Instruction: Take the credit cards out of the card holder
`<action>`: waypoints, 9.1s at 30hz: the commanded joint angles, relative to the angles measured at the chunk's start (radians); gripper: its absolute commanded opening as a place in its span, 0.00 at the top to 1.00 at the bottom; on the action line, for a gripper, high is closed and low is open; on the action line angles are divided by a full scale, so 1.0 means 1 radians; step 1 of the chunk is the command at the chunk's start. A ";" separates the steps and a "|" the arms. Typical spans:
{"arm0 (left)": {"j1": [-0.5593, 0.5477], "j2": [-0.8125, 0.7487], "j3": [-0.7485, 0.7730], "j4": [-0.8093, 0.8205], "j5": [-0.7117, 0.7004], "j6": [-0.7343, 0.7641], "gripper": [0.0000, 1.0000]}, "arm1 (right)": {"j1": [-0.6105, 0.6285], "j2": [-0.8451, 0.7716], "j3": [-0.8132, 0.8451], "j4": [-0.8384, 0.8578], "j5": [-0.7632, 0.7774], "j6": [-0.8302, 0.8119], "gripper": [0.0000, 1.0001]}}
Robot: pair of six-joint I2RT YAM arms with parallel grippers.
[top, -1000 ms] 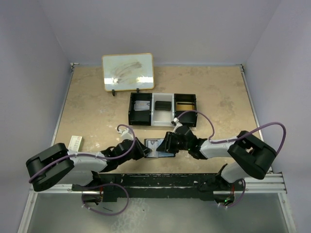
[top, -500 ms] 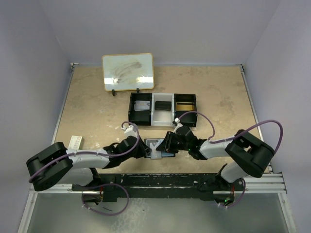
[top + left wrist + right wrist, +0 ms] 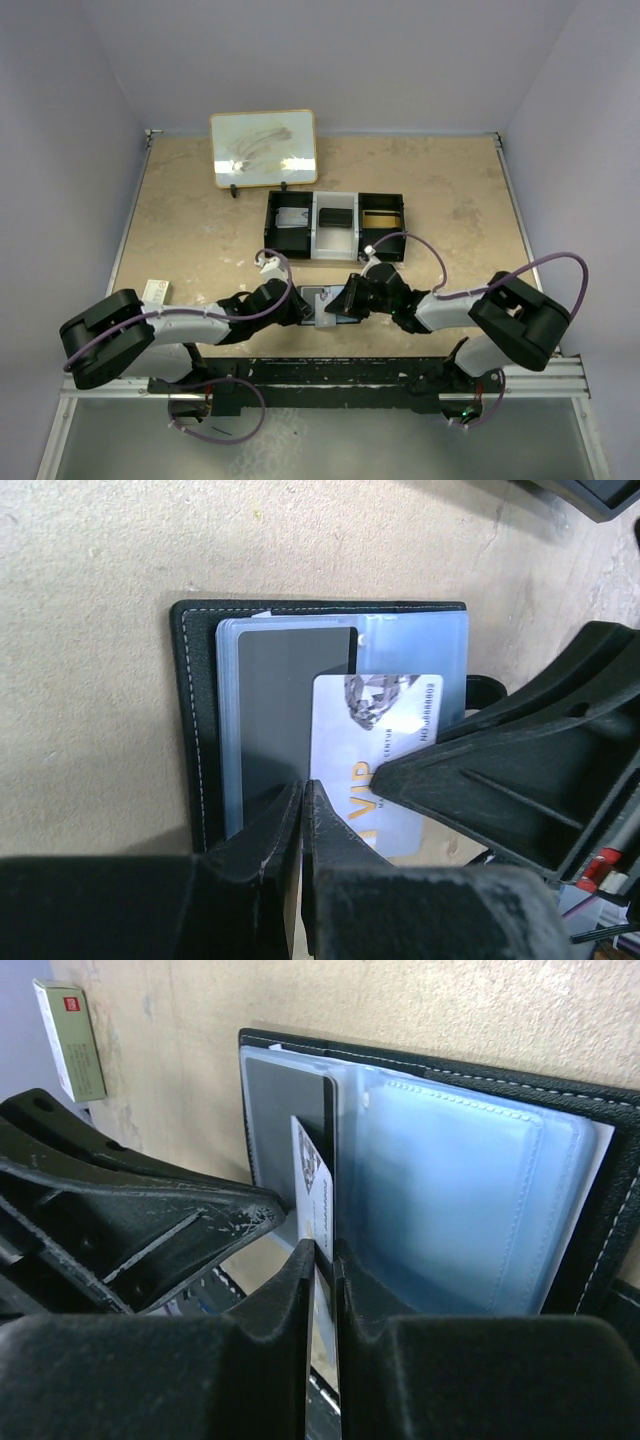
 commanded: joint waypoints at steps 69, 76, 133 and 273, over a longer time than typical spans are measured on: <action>-0.001 -0.268 0.319 -0.668 -0.326 0.218 0.40 | -0.033 -0.391 -0.005 -0.009 0.040 -0.374 1.00; 0.086 -0.187 0.544 -0.927 -0.411 0.363 0.31 | -0.015 -0.511 0.000 -0.031 0.075 -0.518 1.00; 0.513 -0.619 0.496 -0.964 -0.623 0.596 0.26 | 0.066 0.533 1.179 -0.483 0.496 -1.667 1.00; 0.053 -0.031 0.130 -0.278 -0.015 0.204 0.87 | -0.021 0.180 -0.024 0.252 -0.061 0.036 0.72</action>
